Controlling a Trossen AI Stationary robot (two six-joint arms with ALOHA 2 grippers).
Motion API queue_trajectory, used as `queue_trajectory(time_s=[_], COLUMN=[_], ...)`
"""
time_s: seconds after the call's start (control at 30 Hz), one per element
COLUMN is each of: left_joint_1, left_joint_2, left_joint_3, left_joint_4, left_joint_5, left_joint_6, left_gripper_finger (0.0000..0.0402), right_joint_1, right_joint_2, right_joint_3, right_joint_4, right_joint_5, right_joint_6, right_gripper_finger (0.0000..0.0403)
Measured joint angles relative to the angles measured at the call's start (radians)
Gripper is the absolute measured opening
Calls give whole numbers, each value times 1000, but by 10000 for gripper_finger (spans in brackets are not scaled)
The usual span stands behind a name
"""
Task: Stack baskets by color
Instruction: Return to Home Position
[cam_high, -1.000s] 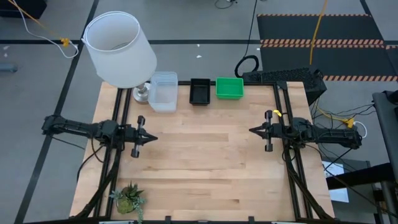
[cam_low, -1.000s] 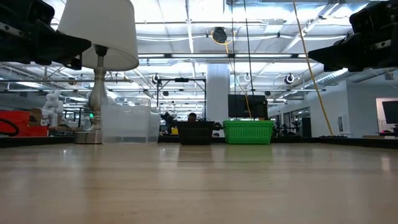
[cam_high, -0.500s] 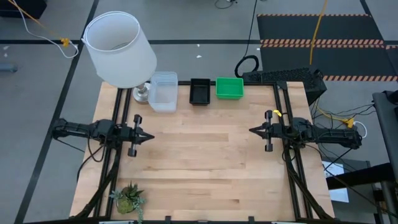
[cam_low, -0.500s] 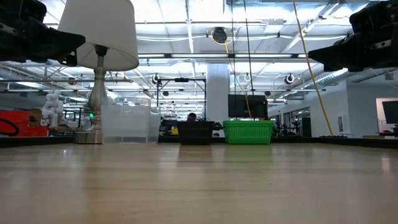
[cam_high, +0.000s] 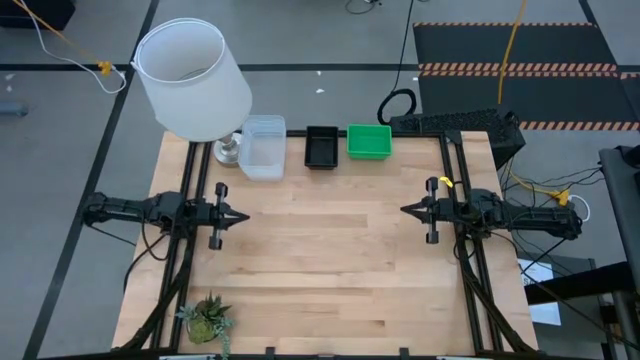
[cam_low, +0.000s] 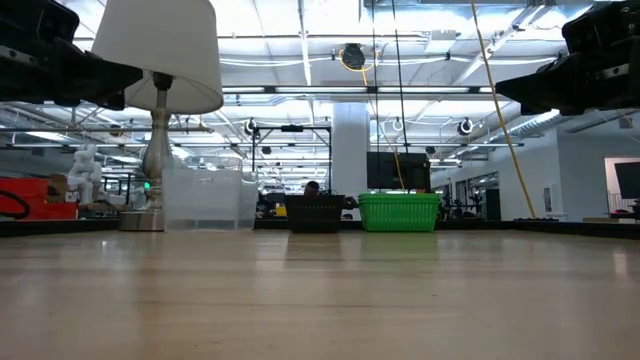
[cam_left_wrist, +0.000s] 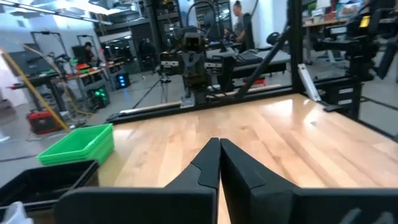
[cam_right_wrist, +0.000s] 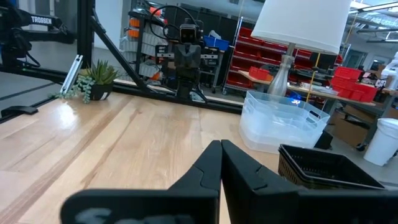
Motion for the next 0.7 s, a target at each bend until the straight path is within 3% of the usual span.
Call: queue_trajectory(time_s=[0.13, 0.4, 0.7], left_joint_1=[33, 46, 46], left_joint_2=[4, 4, 4], left_joint_3=[0, 0, 0], left_joint_4=[0, 0, -1], left_joint_5=[0, -1, -1], left_joint_6=[1, 0, -3], left_gripper_finger=[3, 35, 37], right_joint_1=[0, 0, 0], right_joint_2=[0, 0, 0], right_joint_3=[0, 0, 0], right_joint_4=[0, 0, 0], right_joint_5=[0, 0, 0], right_joint_6=[-1, 0, 0], right_gripper_finger=[0, 0, 0])
